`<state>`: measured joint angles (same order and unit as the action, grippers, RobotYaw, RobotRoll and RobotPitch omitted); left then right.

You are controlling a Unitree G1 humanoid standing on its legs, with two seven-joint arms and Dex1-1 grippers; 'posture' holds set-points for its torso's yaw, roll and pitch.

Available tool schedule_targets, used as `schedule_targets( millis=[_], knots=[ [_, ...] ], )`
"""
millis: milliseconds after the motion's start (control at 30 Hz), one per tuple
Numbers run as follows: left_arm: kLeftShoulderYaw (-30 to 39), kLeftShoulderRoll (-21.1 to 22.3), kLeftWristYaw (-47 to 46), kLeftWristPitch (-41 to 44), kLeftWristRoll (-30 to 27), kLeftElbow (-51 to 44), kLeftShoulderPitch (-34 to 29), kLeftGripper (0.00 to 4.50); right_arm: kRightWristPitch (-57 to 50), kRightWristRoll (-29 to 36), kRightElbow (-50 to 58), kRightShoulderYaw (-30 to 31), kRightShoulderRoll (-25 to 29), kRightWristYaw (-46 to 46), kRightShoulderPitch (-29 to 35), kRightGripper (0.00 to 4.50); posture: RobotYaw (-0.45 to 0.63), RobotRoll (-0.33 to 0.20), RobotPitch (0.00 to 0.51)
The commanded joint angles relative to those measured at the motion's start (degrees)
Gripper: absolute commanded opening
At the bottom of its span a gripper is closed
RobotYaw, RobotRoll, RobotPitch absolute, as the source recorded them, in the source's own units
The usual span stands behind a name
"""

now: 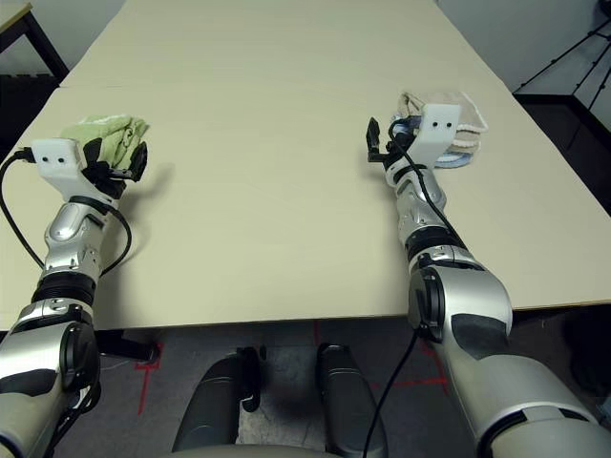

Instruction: Fold the towel and set it aside.

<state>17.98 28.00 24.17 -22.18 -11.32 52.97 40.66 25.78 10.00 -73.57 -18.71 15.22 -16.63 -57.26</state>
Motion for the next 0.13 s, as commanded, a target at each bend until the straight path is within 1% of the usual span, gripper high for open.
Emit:
schedule_targets(
  millis=[33,133],
  knots=[
    [0.32,0.29,0.16,-0.19,-0.38,1.05,-1.24,4.50,0.63,-0.17,-0.18,-0.33,0.27,0.10,0.56,4.47,-0.06,0.000,0.126],
    [0.29,0.18,0.06,-0.15,-0.39,0.87,-1.33,4.50,0.66,-0.23,-0.16,-0.29,0.15,0.30,0.48,4.47,-0.05,0.000,0.126]
  ],
)
